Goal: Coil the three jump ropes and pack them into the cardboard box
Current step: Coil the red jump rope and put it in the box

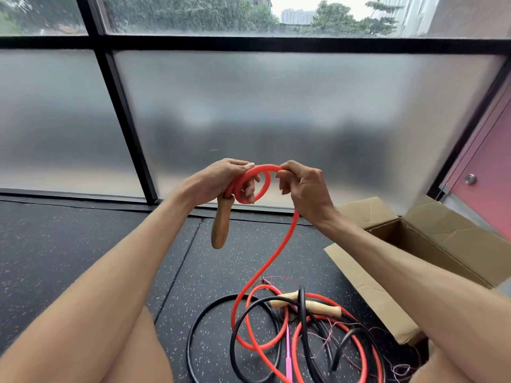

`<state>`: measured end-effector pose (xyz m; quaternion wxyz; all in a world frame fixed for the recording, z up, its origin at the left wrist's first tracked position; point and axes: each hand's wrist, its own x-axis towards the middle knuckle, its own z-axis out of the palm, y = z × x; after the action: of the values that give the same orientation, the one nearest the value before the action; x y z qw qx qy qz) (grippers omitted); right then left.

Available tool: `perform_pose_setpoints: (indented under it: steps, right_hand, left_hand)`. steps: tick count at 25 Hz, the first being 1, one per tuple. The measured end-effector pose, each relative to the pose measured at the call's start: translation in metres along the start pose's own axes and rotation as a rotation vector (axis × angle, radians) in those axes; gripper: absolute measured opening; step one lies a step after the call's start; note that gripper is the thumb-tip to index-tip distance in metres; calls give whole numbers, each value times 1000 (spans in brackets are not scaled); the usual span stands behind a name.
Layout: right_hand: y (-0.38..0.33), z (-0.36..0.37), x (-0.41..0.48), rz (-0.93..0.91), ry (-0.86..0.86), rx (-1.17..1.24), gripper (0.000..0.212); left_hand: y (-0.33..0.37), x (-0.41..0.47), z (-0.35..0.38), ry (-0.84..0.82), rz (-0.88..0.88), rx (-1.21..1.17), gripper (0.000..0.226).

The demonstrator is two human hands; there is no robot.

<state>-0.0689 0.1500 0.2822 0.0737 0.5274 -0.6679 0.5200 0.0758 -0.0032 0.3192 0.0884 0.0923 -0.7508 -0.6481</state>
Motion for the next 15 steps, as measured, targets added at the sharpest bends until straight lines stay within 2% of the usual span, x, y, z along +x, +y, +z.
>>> perform_pose_setpoints:
  steps: [3,5,7,10,13,15]
  right_hand:
    - [-5,0,9,165,-54,227,36]
    - [-8,0,11,226,-38,291,36]
    - [-9,-2,13,255,8,258,28]
    - [-5,-3,12,293,36,152,33]
    - [2,1,3,459,-9,264,31]
    - [4,6,-7,638,-143,408,25]
  left_hand:
    - [-1,0,6,-34,-25,-79,28]
    - [-2,0,10,-50,-36,-186,28]
    - [1,0,12,-97,-37,-311,34]
    - [8,-1,20,-175,-52,-448,55]
    - [14,3,31,-90,-3,-564,49]
    - [19,5,31,35,52,-640,43]
